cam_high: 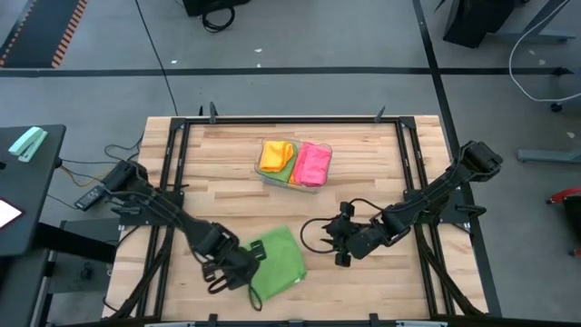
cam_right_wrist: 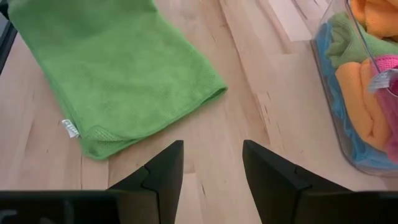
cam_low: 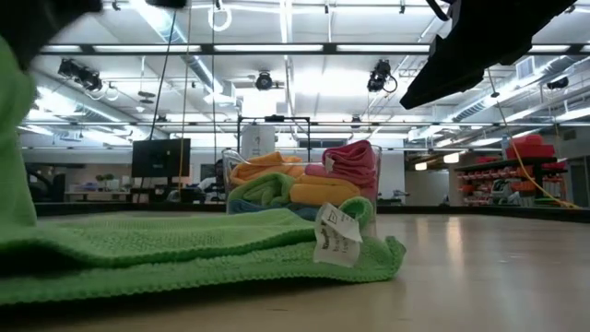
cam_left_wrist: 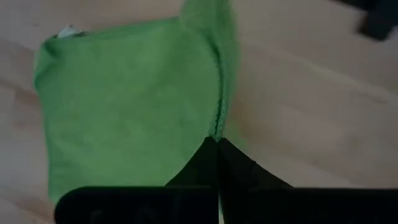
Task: Fold microfiber towels
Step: Fold the green microfiber cloth
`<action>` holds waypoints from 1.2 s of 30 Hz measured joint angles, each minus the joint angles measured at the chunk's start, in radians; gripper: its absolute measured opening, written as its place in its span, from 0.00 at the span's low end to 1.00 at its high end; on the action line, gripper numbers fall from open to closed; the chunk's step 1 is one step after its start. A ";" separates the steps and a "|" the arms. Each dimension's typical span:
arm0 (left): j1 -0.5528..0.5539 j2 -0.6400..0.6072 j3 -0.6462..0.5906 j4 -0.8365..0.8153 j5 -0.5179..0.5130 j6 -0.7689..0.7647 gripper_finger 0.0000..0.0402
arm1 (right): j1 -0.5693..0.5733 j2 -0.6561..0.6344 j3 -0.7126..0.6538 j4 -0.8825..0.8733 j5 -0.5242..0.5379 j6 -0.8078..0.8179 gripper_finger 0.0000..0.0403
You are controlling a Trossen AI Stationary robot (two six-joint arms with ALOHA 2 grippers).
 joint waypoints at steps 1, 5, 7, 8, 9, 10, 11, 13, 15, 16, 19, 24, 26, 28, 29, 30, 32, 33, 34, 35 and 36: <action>0.016 0.009 -0.006 0.018 0.000 0.018 0.01 | 0.000 0.000 0.000 0.000 0.000 0.000 0.43; 0.055 0.051 -0.022 0.126 -0.003 0.106 0.00 | 0.000 0.000 0.000 0.000 0.000 0.000 0.43; 0.064 0.071 -0.021 0.171 -0.004 0.155 0.00 | 0.000 0.000 0.000 -0.001 0.000 0.001 0.43; 0.069 0.083 -0.021 0.184 -0.003 0.174 0.00 | 0.000 0.000 0.000 -0.001 0.000 0.001 0.43; 0.076 0.096 -0.021 0.192 -0.002 0.180 0.00 | 0.000 0.000 0.000 -0.002 0.001 0.001 0.43; 0.082 0.108 -0.021 0.198 -0.001 0.180 0.00 | 0.000 0.000 0.000 -0.002 0.001 0.001 0.43; 0.088 0.119 -0.021 0.197 -0.001 0.179 0.00 | 0.000 0.000 0.000 -0.002 0.000 0.001 0.43; 0.097 0.141 -0.021 0.204 -0.001 0.179 0.00 | 0.000 0.000 0.000 -0.002 0.000 0.001 0.43; 0.102 0.162 -0.021 0.223 -0.003 0.179 0.00 | 0.000 0.000 0.000 -0.002 0.000 0.002 0.43; 0.104 0.171 -0.021 0.240 -0.003 0.178 0.00 | 0.000 0.000 0.000 -0.002 0.000 0.002 0.43; 0.107 0.195 -0.021 0.257 -0.003 0.165 0.00 | 0.000 0.000 0.000 -0.002 0.000 0.004 0.43; 0.112 0.240 -0.021 0.268 -0.003 0.133 0.01 | 0.007 0.000 0.001 -0.001 0.001 0.005 0.43; 0.112 0.243 -0.021 0.276 -0.004 0.126 0.01 | 0.007 0.000 0.001 -0.001 0.001 0.005 0.43; 0.112 0.243 -0.021 0.314 -0.004 0.118 0.01 | 0.006 0.000 0.001 -0.001 0.002 0.005 0.43; 0.112 0.243 -0.021 0.329 -0.006 0.104 0.01 | 0.006 0.000 0.001 -0.001 0.004 0.005 0.43; 0.112 0.243 -0.021 0.346 -0.011 0.082 0.01 | 0.006 0.000 0.001 -0.001 0.004 0.005 0.43; 0.111 0.243 -0.021 0.370 -0.013 0.030 0.02 | 0.007 0.000 0.001 0.000 0.004 0.005 0.43; 0.111 0.243 -0.021 0.371 -0.013 0.014 0.04 | 0.006 0.000 0.001 0.000 0.004 0.006 0.43; 0.109 0.243 -0.021 0.368 -0.014 0.005 0.06 | 0.006 0.000 0.001 0.000 0.004 0.009 0.43; 0.106 0.243 -0.021 0.368 -0.014 -0.004 0.09 | 0.006 0.000 0.001 0.000 0.004 0.011 0.43; 0.105 0.243 -0.021 0.372 -0.014 -0.007 0.13 | 0.007 0.000 0.001 0.000 0.003 0.013 0.43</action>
